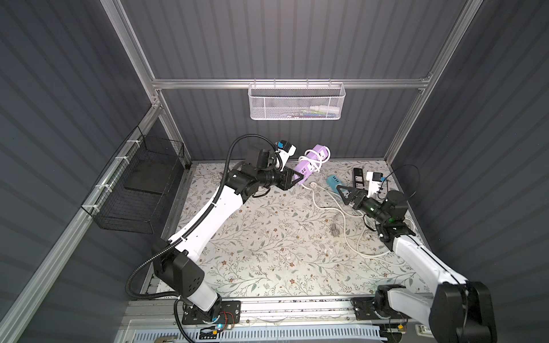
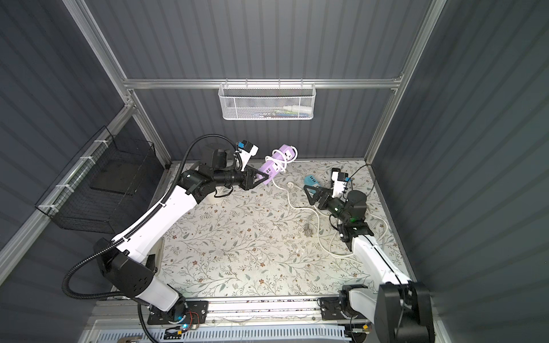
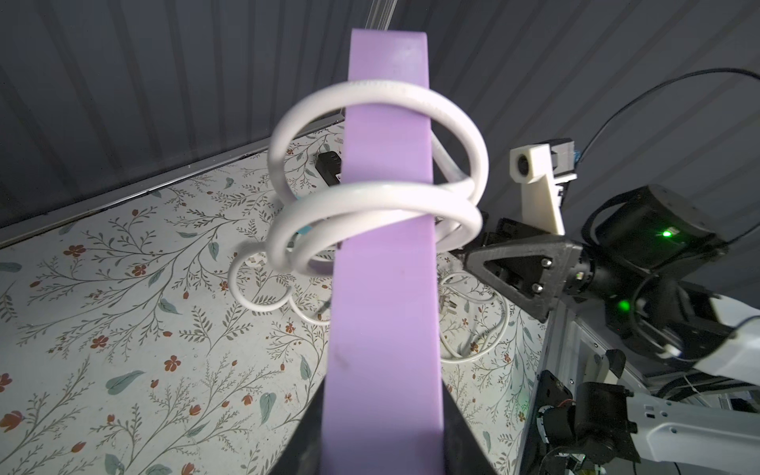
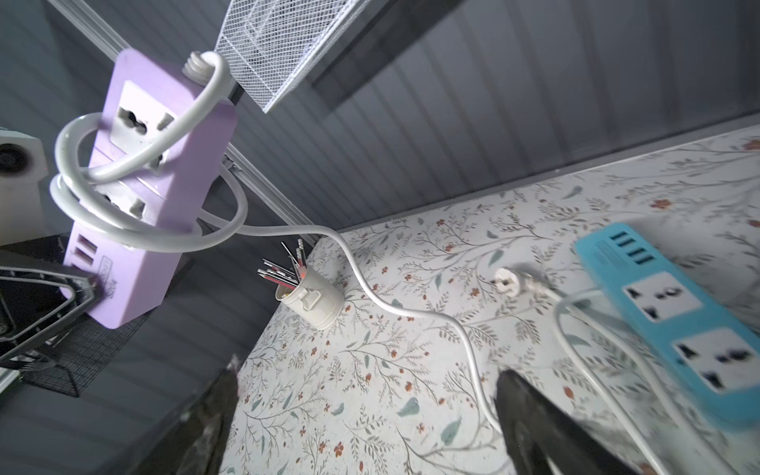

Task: Unwrap the cord wrapped around the power strip
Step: Unwrap the power cord from the power strip.

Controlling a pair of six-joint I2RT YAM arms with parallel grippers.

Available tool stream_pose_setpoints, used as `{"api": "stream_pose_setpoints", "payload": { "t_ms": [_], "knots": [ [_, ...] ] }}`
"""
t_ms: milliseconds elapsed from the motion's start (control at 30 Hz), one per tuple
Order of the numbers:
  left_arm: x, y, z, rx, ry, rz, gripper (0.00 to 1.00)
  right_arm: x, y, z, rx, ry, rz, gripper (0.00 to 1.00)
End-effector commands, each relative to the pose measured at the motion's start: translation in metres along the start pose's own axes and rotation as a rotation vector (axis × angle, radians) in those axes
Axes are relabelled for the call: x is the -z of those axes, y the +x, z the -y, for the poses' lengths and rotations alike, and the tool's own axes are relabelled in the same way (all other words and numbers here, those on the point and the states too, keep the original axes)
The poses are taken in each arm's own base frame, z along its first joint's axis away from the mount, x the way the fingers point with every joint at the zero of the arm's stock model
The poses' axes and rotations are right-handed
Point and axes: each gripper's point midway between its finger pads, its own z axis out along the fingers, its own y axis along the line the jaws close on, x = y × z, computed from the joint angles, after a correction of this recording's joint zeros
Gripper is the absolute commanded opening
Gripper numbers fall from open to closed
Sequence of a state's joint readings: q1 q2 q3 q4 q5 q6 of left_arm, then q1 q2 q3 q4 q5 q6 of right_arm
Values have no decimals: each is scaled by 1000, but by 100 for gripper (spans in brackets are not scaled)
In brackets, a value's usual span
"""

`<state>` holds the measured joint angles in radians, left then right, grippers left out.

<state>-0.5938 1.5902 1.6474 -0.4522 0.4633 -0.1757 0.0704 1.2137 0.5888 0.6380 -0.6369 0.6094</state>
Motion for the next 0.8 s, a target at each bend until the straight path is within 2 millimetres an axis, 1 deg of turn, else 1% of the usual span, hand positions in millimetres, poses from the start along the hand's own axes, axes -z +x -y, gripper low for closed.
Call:
{"api": "stream_pose_setpoints", "payload": {
  "t_ms": [0, 100, 200, 300, 400, 633, 767],
  "knots": [
    [29, -37, 32, -16, 77, 104, 0, -12, -17, -43, 135, -235, 99, 99],
    [35, -44, 41, 10, 109, 117, 0, -32, -16, -56, 209, -303, 138, 99],
    [39, -49, 47, 35, 132, 126, 0, -52, -14, -64, 243, -355, 172, 99],
    [40, -50, 50, 60, 152, 135, 0, -70, -8, -64, 250, -378, 203, 98],
    [42, -51, 54, 77, 172, 142, 0, -83, -6, -63, 260, -368, 246, 97],
    [38, -50, 59, 127, 229, 158, 0, -117, -10, -74, 284, -376, 268, 95],
    [37, -49, 58, 139, 237, 163, 0, -131, -16, -76, 278, -384, 281, 93]
  ]
}}
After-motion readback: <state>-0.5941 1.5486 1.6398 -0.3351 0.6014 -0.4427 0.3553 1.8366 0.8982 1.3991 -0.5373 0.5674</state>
